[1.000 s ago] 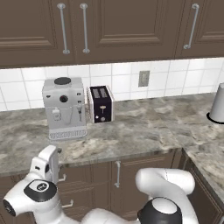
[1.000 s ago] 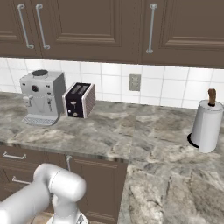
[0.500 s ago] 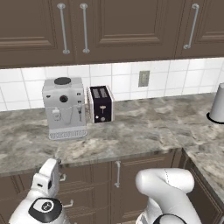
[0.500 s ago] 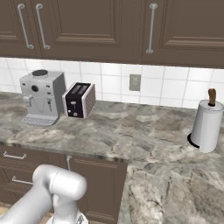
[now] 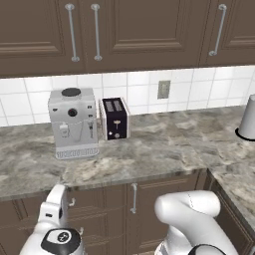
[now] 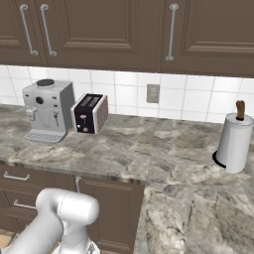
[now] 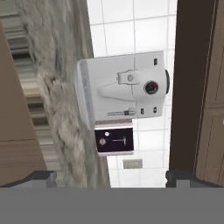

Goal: Take the tongs from the drawer on the left and place them on the dining counter next to the tray containing the hot dog.

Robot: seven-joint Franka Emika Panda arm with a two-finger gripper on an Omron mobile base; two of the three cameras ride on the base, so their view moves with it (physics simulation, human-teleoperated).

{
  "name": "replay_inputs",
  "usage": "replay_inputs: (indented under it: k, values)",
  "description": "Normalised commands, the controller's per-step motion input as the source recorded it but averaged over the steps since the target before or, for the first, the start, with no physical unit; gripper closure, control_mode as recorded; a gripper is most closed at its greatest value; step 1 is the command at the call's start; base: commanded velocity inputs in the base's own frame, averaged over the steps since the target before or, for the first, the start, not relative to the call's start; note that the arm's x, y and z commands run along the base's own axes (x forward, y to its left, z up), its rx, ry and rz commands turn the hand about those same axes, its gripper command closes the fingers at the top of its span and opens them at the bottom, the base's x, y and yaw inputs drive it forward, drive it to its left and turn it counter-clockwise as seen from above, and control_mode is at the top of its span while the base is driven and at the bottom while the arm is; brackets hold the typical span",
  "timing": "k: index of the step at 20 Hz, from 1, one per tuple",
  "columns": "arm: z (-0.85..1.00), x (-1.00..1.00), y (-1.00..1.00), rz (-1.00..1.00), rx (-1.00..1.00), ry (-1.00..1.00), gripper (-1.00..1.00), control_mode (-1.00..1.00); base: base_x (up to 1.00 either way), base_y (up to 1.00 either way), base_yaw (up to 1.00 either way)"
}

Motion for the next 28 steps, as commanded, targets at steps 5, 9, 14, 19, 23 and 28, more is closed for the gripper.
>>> replay_inputs:
  k: [5, 9, 14, 19, 23, 28]
  values:
    - [-0.16, 0.00, 0.00, 0.09, 0.00, 0.06, -1.00, -1.00, 0.00, 0.00, 0.00]
    - [-0.26, 0.00, 0.00, 0.05, 0.00, 0.02, -1.00, -1.00, 0.00, 0.00, 0.00]
    - [-0.28, 0.00, 0.00, 0.02, 0.00, 0.02, -1.00, -1.00, 0.00, 0.00, 0.00]
    - [-0.26, 0.00, 0.00, 0.00, 0.00, 0.03, -1.00, -1.00, 0.00, 0.00, 0.00]
    - [-0.31, 0.01, 0.00, 0.00, 0.00, 0.05, -1.00, -1.00, 0.00, 0.00, 0.00]
    - [-0.37, 0.04, 0.00, 0.00, 0.00, 0.04, -1.00, -1.00, 0.00, 0.00, 0.00]
